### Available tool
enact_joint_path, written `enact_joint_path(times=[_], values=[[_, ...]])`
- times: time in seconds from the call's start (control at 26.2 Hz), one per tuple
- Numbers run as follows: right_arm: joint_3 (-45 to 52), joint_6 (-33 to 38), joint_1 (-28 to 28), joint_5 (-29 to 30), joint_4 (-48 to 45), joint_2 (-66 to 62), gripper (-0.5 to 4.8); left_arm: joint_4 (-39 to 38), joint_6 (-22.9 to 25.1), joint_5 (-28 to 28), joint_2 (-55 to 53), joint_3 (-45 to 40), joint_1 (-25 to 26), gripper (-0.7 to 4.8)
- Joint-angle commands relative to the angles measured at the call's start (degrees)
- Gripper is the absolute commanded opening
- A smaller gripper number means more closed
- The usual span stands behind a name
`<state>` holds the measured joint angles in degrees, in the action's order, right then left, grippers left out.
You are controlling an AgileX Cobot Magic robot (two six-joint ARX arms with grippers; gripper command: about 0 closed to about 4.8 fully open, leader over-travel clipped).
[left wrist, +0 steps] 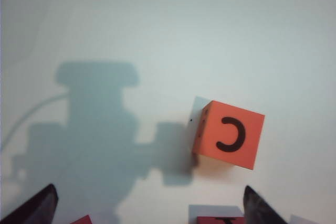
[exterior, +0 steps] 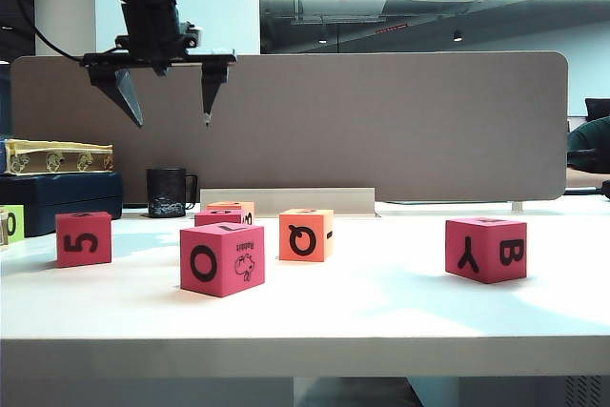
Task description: Select the appropriate blocks from the scattered letter blocks on the table and arrange them in a row to spell out "2024".
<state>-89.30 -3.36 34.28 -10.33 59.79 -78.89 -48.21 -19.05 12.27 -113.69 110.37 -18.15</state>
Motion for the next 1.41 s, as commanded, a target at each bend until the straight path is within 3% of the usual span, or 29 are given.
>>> enact_joint_path(times=[0.04, 0.15, 0.34, 0.57, 0.69, 0.84, 0.99, 1.41], values=[[-0.2, -0.1, 0.1, 0.5, -1.3, 0.3, -0.02, 0.6, 3.1, -2.2, 0.4, 0.2, 1.0, 4.66], [-0.2, -0.1, 0.1, 3.2, -1.3, 0.3, -0.02, -1.2, 5.5, -5.4, 0.4, 0.2, 2.6, 4.66], [-0.2, -0.1, 0.1, 5.0, -1.6, 0.3, -0.02, -4.1, 5.5, -10.6, 0.5, 0.2, 5.9, 4.66], [-0.2, 0.2, 0.4, 5.6, -1.9, 0.3, -0.02, -13.0, 3.8, -12.4, 0.5, 0.2, 9.5, 4.66], [-0.2, 0.2, 0.4, 6.3, -2.6, 0.3, -0.02, -15.1, 5.7, -12.3, 1.1, 0.2, 10.8, 4.66], [-0.2, 0.2, 0.4, 6.6, -3.1, 0.3, -0.02, -12.1, 7.3, -12.1, 3.9, 0.2, 10.8, 4.65], [-0.2, 0.2, 0.4, 6.6, -3.3, 0.3, -0.02, -4.5, 8.8, -12.4, 10.1, 0.2, 10.7, 4.27], [-0.2, 0.2, 0.4, 6.6, -4.7, 0.3, -0.02, 8.5, 13.3, -12.3, 23.9, -1.7, 10.7, 4.26]])
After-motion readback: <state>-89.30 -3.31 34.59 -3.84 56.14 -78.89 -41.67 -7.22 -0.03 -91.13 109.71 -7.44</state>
